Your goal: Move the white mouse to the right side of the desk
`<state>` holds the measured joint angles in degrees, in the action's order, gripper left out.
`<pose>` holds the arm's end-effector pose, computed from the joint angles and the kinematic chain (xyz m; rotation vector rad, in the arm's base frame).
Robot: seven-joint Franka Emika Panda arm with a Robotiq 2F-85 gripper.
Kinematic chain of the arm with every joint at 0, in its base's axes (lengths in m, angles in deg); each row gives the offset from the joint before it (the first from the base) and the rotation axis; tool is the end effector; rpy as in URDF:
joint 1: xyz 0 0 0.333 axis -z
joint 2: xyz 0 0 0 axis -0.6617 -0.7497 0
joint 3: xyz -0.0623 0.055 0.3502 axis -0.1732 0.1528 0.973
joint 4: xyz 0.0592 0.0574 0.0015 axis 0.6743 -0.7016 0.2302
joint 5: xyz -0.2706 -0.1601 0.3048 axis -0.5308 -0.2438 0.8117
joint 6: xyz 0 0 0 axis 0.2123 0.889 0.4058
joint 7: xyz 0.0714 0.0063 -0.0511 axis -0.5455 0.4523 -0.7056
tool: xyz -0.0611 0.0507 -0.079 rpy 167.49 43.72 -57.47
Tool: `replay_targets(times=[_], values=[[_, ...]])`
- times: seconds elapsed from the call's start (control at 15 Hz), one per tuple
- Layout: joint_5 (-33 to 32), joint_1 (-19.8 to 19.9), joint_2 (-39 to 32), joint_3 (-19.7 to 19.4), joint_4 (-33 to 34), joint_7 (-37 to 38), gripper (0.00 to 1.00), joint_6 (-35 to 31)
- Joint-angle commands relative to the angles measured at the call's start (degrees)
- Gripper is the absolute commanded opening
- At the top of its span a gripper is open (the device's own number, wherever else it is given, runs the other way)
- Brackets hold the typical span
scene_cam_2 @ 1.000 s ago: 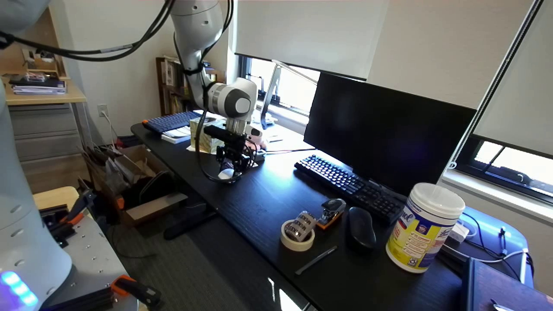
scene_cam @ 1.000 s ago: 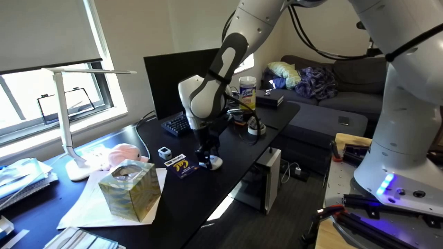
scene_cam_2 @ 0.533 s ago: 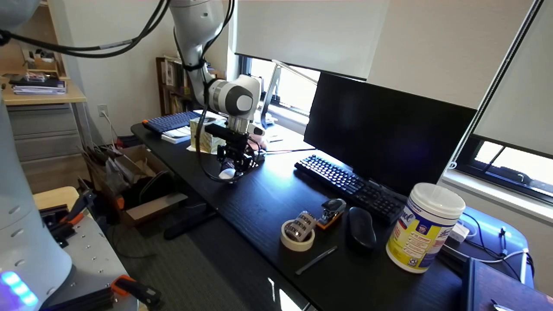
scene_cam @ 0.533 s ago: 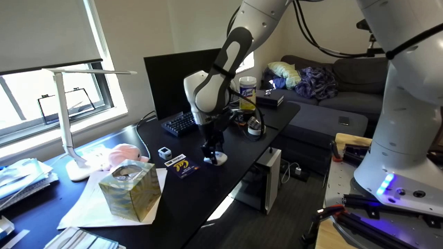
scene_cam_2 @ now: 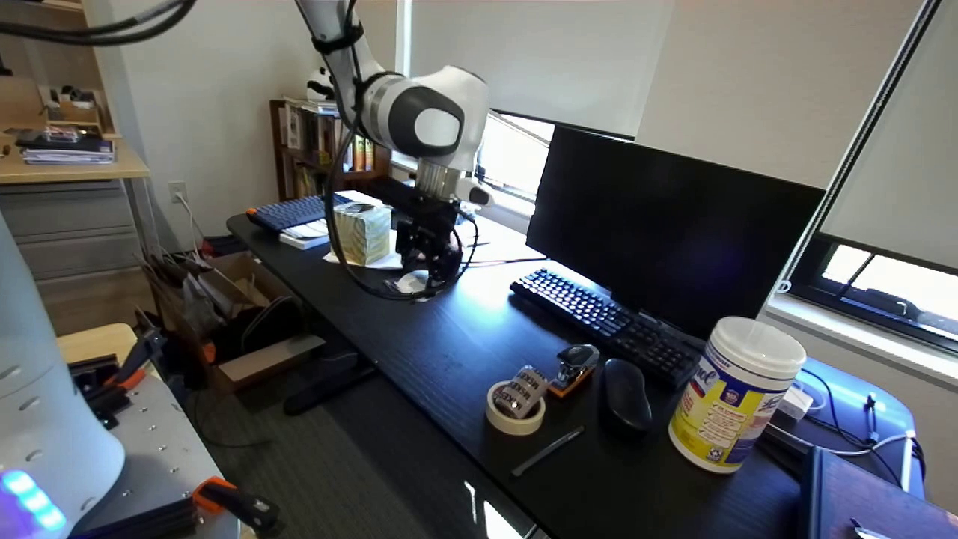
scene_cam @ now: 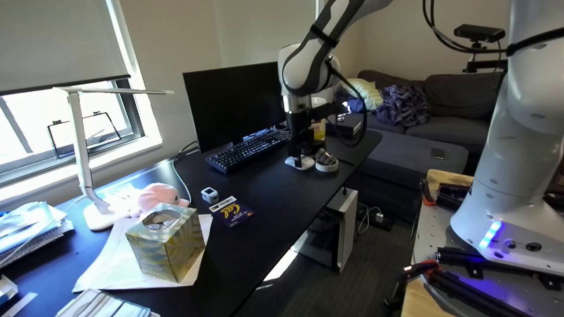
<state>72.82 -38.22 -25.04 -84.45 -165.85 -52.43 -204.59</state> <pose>0.5397 -0.0199 0.2407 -3.0630 0.0509 0.1915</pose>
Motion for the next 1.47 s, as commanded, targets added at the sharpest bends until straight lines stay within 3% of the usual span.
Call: replay_targets(times=[0.0, 0.13, 0.2, 0.47, 0.53, 0.6, 0.8, 1.13, 1.33, 1.4], values=[[6.65, 4.43, 10.8, -3.44, -4.54, -3.41, 0.39, 4.23], [8.54, 6.97, 13.04, -7.1, -2.11, -7.72, 0.39, 9.19], [5.66, 4.31, 9.37, -5.75, -1.93, -3.47, 0.64, 5.9], [6.55, 6.43, 12.96, -8.56, -1.75, -6.42, 0.64, 8.95], [6.65, 6.25, 12.89, -8.36, -1.81, -6.42, 0.39, 8.95], [6.46, 6.26, 11.78, -8.35, -0.74, 0.58, 0.39, 5.9], [9.04, 8.53, 8.52, -11.32, 3.11, 3.04, 0.39, 7.05], [9.94, 14.5, -1.6, -17.82, 6.67, 4.54, 0.39, 2.87], [12.13, 18.32, -6.4, -19.76, 7.71, 6.28, 0.39, 0.98], [9.69, 17.43, -3.17, -19.01, 5.76, 4.34, 0.64, 1.87]])
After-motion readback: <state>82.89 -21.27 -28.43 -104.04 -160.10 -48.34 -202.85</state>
